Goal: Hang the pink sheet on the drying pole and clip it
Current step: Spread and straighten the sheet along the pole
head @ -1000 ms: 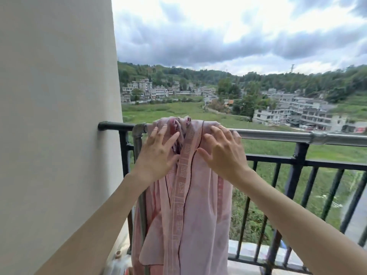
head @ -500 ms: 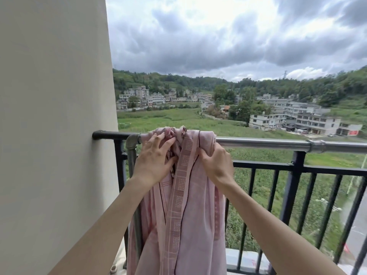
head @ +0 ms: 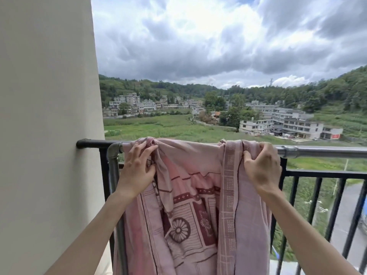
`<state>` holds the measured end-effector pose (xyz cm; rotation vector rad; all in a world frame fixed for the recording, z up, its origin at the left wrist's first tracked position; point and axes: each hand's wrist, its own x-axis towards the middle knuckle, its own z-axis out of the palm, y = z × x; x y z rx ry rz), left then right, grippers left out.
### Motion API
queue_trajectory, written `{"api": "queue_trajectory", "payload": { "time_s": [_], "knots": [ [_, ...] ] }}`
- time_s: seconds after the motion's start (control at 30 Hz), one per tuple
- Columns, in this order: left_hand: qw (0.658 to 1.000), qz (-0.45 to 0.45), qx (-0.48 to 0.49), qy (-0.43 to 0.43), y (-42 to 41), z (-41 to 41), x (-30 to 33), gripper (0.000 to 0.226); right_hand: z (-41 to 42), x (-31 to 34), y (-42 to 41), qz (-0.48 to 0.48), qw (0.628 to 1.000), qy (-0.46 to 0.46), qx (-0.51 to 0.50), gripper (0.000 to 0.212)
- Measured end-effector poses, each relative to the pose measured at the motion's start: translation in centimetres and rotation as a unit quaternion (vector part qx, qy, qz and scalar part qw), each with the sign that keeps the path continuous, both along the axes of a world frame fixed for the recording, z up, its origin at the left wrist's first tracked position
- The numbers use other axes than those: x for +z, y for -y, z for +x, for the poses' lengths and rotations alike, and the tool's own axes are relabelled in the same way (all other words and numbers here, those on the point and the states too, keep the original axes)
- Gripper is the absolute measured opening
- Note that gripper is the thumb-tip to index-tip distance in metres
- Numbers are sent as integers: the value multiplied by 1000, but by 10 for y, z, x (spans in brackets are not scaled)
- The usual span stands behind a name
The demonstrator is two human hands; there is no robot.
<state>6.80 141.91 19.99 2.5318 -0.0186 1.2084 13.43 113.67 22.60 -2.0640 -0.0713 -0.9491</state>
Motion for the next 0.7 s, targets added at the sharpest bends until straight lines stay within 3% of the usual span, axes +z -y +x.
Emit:
{"api": "queue_trajectory", "payload": {
  "time_s": [0.07,0.13,0.23,0.3,0.37,0.47,0.57,0.7],
  "knots": [
    [987,-123,-65,85,7,-3,-1,50,-5,-1,-7,-49,998,39,-23,43],
    [952,-267,-59,137,14,-7,-3,44,-10,-1,-24,-125,986,114,0,45],
    [894,-438,-31,86,12,-4,-7,48,-11,-4,-60,-267,947,153,89,41],
    [896,-443,0,32,5,-7,-7,40,-10,-10,-82,-329,926,114,147,49],
    [922,-384,36,25,-4,-18,-1,23,-5,-19,-98,-356,917,101,151,51],
    [938,-335,64,61,-26,-33,18,22,9,-29,-107,-285,935,180,112,34],
    [909,-400,57,105,-48,-39,39,24,18,-28,-111,-226,940,244,72,12],
    [879,-464,38,104,-56,-36,42,23,17,-29,-111,-186,942,270,67,19]
  ]
}}
